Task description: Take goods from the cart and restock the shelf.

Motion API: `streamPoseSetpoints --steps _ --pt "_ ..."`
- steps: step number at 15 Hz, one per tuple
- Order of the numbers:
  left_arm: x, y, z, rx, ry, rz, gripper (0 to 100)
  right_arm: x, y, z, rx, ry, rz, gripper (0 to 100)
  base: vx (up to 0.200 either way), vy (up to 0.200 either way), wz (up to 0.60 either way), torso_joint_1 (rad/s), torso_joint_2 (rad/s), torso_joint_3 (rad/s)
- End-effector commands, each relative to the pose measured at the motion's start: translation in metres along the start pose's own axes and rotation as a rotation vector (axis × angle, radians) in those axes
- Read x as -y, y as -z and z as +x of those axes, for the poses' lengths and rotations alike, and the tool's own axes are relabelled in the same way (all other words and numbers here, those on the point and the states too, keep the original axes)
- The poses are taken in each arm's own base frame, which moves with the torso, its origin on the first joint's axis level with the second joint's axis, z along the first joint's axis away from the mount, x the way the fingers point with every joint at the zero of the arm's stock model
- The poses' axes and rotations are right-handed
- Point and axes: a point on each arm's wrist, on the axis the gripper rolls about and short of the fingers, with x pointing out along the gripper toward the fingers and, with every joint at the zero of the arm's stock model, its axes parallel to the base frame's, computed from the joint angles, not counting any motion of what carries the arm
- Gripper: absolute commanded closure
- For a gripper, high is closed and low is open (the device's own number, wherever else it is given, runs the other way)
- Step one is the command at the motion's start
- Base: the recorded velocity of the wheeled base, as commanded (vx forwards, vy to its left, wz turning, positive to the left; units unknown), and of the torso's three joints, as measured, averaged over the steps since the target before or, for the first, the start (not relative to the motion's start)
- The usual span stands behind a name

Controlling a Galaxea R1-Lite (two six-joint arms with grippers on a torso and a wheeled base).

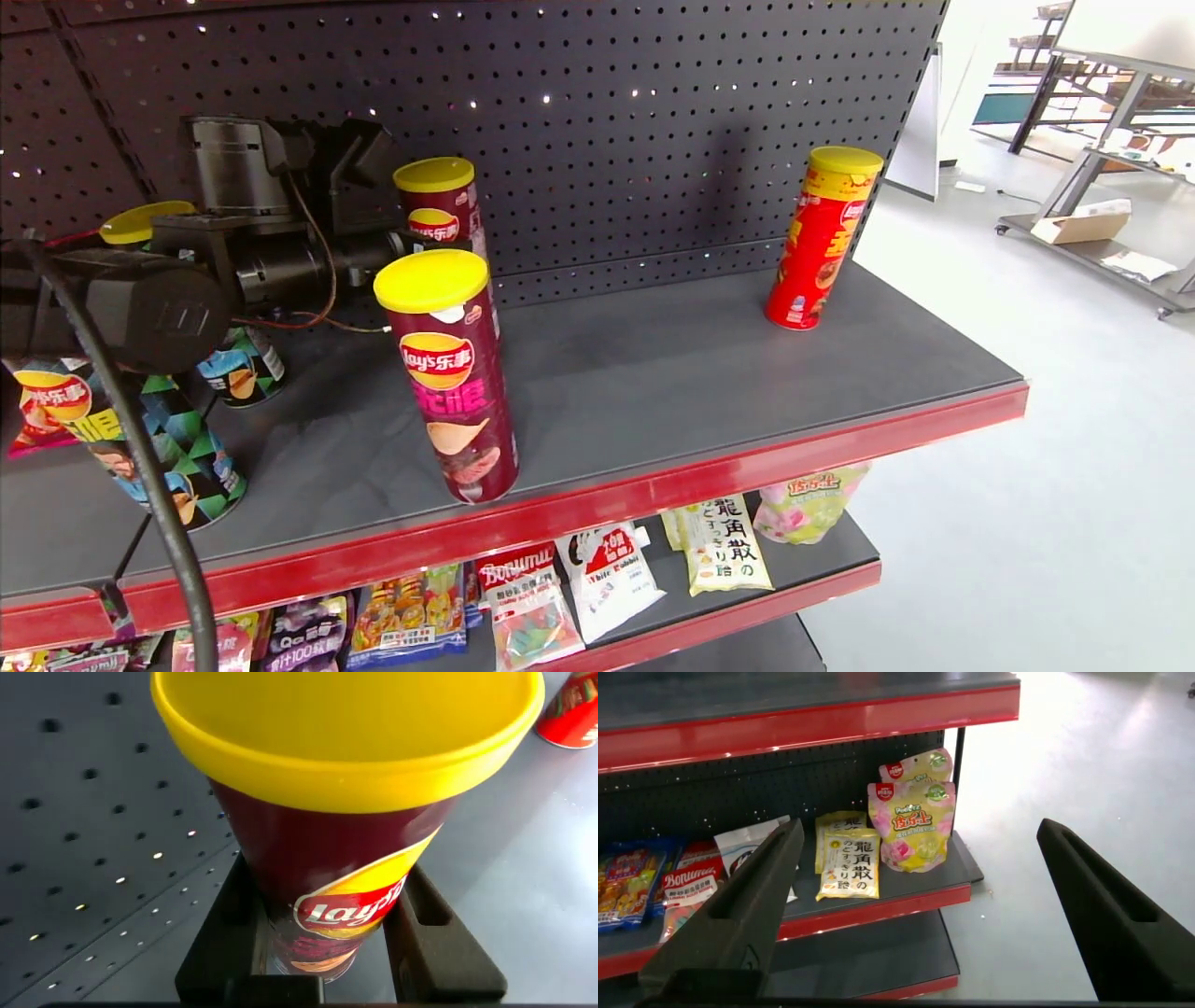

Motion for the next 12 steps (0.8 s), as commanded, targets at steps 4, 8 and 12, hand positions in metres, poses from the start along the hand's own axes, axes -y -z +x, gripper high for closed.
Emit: streamPoseSetpoints --steps 4,8,12 --pt "0.002 0.001 0.003 -0.006 0.009 0.001 100 0.000 0.000 0.000 0.000 0.000 0.000 0 0.000 0.000 0.00 0.000 0.00 0.000" --pt "0.005 0.002 0.002 -0.039 0.025 -0.006 100 0.000 0.000 0.000 0.000 0.000 0.000 0 0.000 0.000 0.00 0.000 0.00 0.000" --pt "0.012 0.000 0.005 -0.029 0.044 -0.003 100 0.000 0.000 0.000 0.000 -0.002 0.000 0 0.000 0.000 0.00 0.000 0.00 0.000"
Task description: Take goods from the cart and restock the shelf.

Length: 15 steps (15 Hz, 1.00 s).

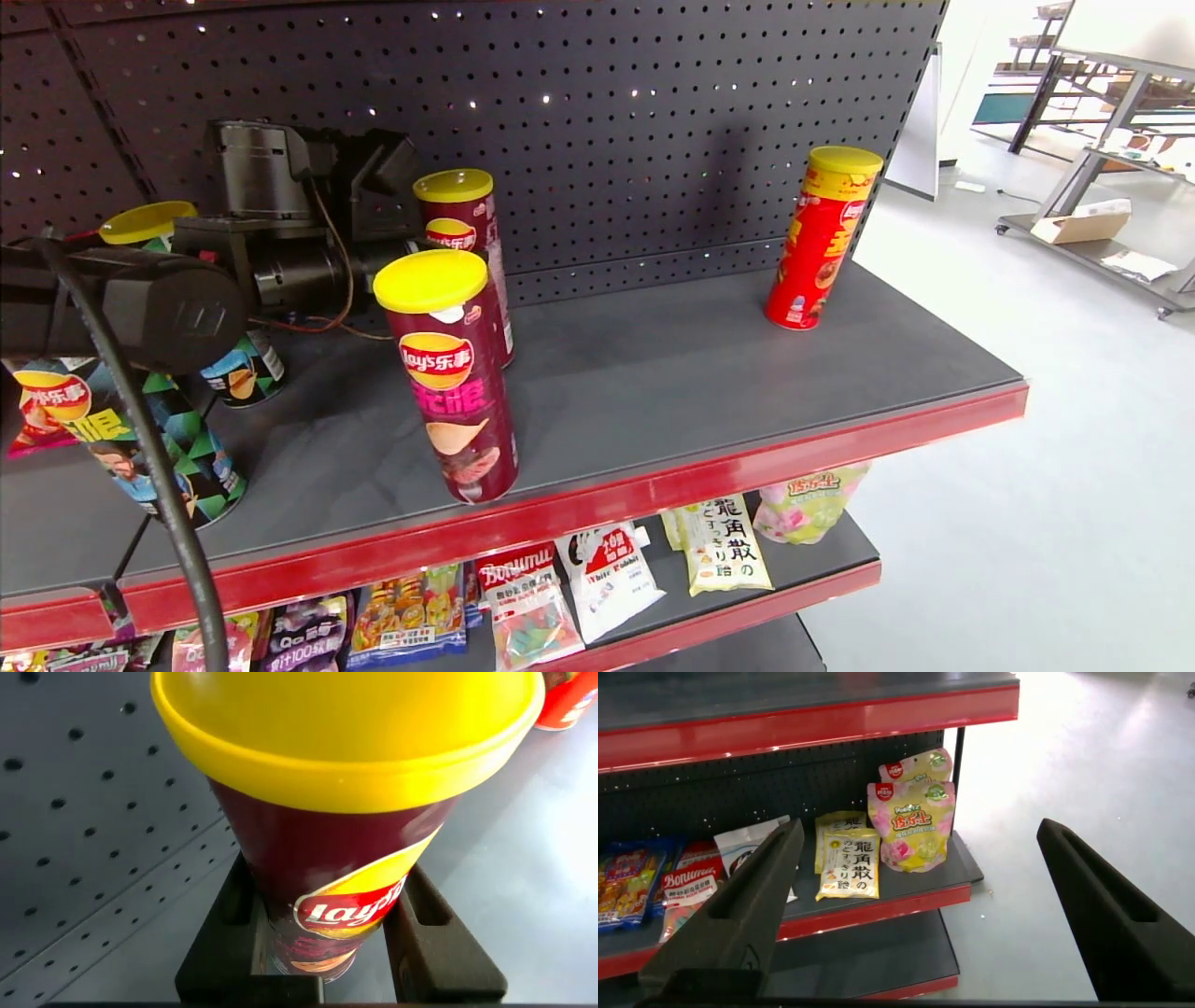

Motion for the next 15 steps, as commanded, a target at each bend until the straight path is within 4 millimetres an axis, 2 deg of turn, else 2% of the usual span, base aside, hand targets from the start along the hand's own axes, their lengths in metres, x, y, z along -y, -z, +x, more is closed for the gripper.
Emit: streamPoseSetpoints --steps 1,8,15 --pt "0.002 -0.003 -0.001 0.009 0.003 0.003 100 0.000 0.000 0.000 0.000 0.000 0.000 0 0.000 0.000 0.00 0.000 0.00 0.000" --pt "0.001 0.006 0.001 -0.009 0.001 -0.001 100 0.000 0.000 0.000 0.000 -0.001 0.000 0 0.000 0.000 0.00 0.000 0.00 0.000" --pt "0.004 0.011 -0.012 -0.039 -0.002 -0.008 100 0.000 0.000 0.000 0.000 0.000 0.000 0 0.000 0.000 0.00 0.000 0.00 0.000"
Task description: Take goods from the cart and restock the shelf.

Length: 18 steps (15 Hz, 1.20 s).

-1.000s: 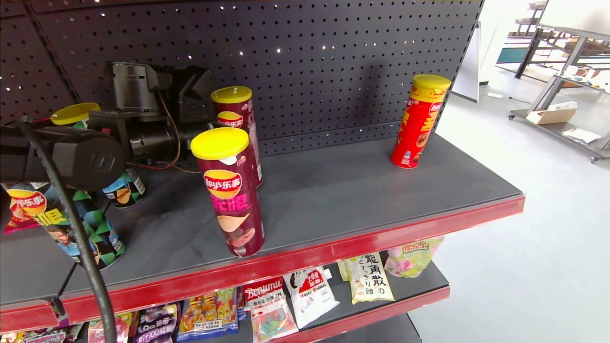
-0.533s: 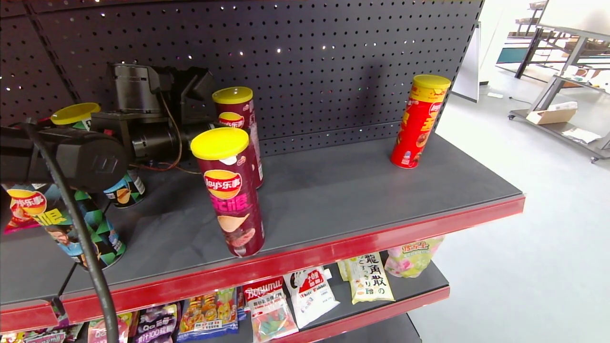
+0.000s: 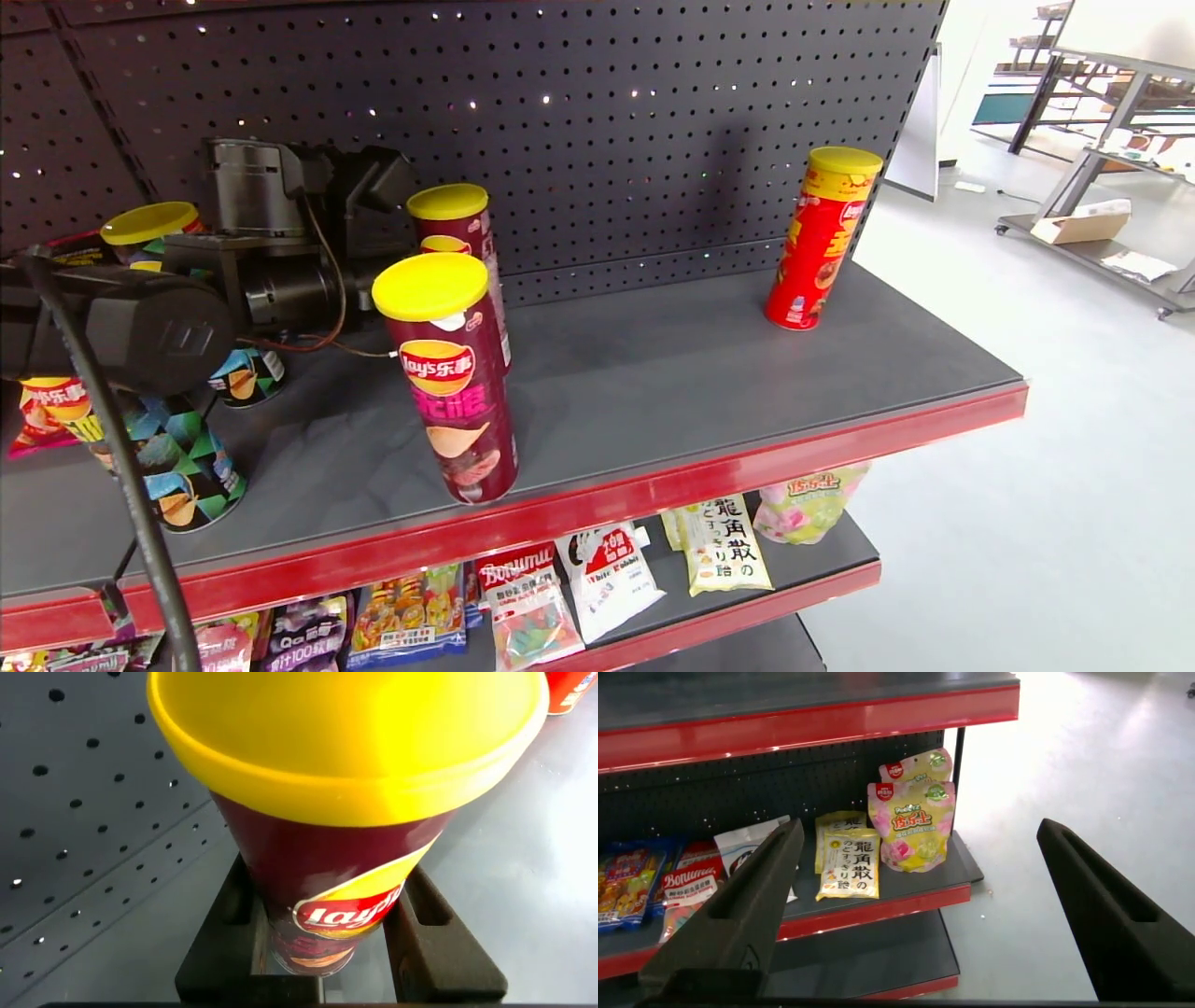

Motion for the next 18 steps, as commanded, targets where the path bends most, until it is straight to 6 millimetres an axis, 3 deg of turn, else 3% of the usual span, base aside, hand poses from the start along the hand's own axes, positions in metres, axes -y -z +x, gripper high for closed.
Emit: streamPoseSetpoints --steps 1,9,18 --pt "0.001 -0.001 -0.004 0.000 -0.001 0.000 100 0.000 0.000 0.000 0.000 -0.003 0.000 0 0.000 0.000 0.00 0.000 0.00 0.000" --pt "-0.015 0.000 -0.008 0.005 -0.044 -0.002 100 0.000 0.000 0.000 0.000 -0.002 0.000 0 0.000 0.000 0.00 0.000 0.00 0.000" --pt "-0.013 -0.004 -0.003 0.021 -0.033 0.001 100 0.000 0.000 0.000 0.000 -0.002 0.000 0 0.000 0.000 0.00 0.000 0.00 0.000"
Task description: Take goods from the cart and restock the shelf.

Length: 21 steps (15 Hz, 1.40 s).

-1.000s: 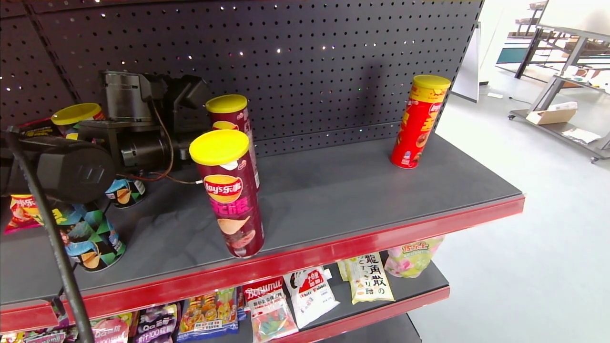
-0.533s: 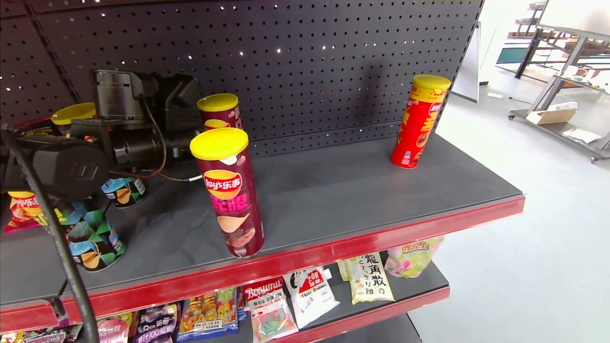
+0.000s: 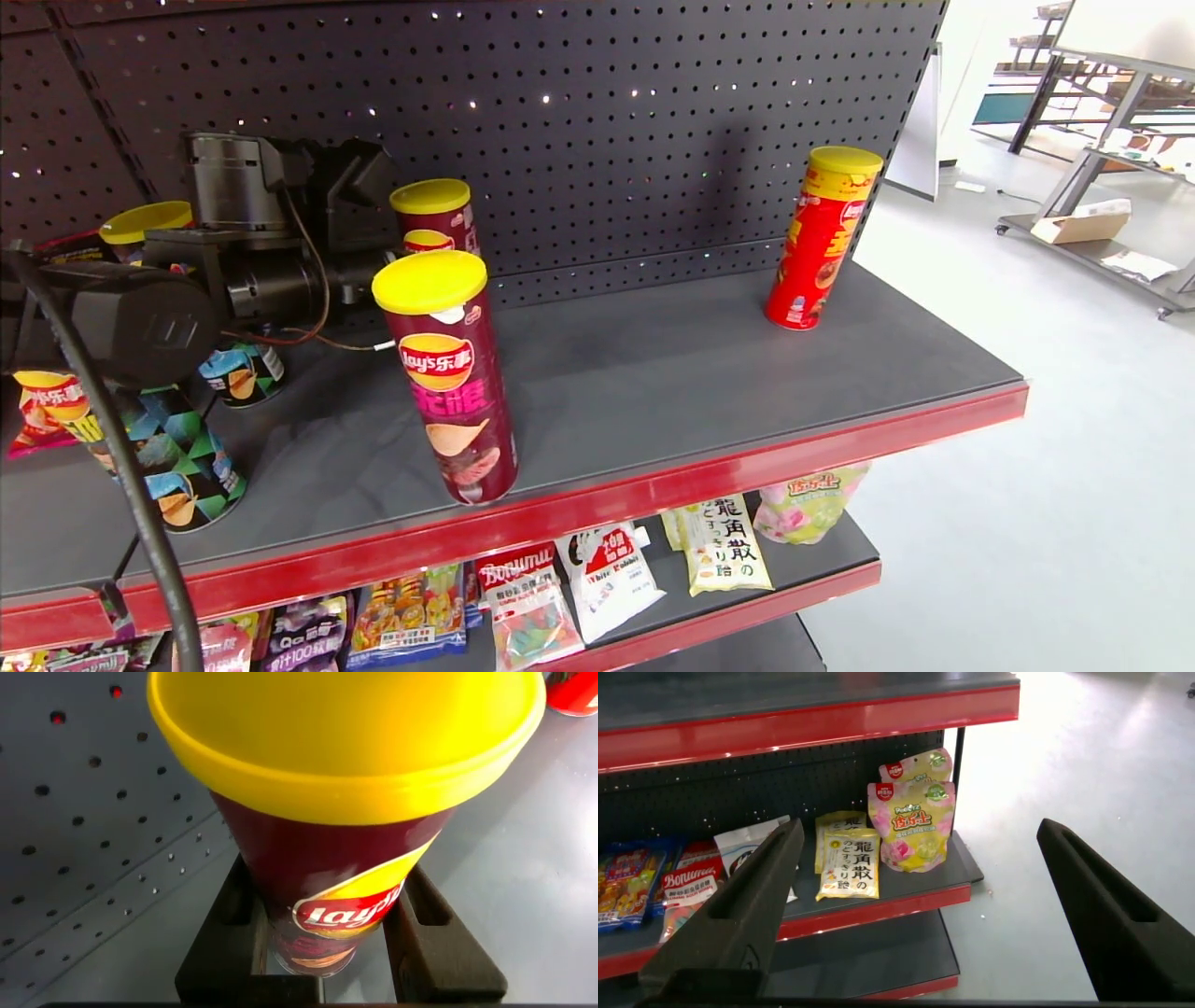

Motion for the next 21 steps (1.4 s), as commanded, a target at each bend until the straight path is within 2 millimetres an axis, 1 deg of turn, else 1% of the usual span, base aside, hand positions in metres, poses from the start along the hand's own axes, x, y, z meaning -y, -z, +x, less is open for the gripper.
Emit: streamPoseSetpoints --steps 1,2,7,12,13,18,21 --pt "0.000 0.001 0.002 0.004 0.002 0.001 100 0.000 0.000 0.000 0.000 -0.002 0.000 0 0.000 0.000 0.00 0.000 0.00 0.000" --pt "0.004 -0.001 0.003 0.014 0.013 0.006 100 0.000 0.000 0.000 0.000 0.000 0.000 0 0.000 0.000 0.00 0.000 0.00 0.000" --pt "0.004 0.005 0.005 -0.003 0.015 0.002 100 0.000 0.000 0.000 0.000 0.000 0.000 0 0.000 0.000 0.00 0.000 0.00 0.000" --pt "0.004 0.005 0.005 -0.007 0.014 0.003 100 0.000 0.000 0.000 0.000 0.000 0.000 0 0.000 0.000 0.00 0.000 0.00 0.000" --pt "0.005 0.006 0.005 -0.007 0.014 0.003 0 0.000 0.000 0.000 0.000 -0.002 0.000 0 0.000 0.000 0.00 0.000 0.00 0.000" --pt "0.005 0.004 0.001 -0.007 0.013 -0.002 0 0.000 0.000 0.000 0.000 0.000 0.000 0 0.000 0.000 0.00 0.000 0.00 0.000" --pt "0.007 0.006 -0.014 -0.013 0.004 0.000 0 0.000 0.000 0.000 0.000 0.000 0.000 0 0.000 0.000 0.00 0.000 0.00 0.000"
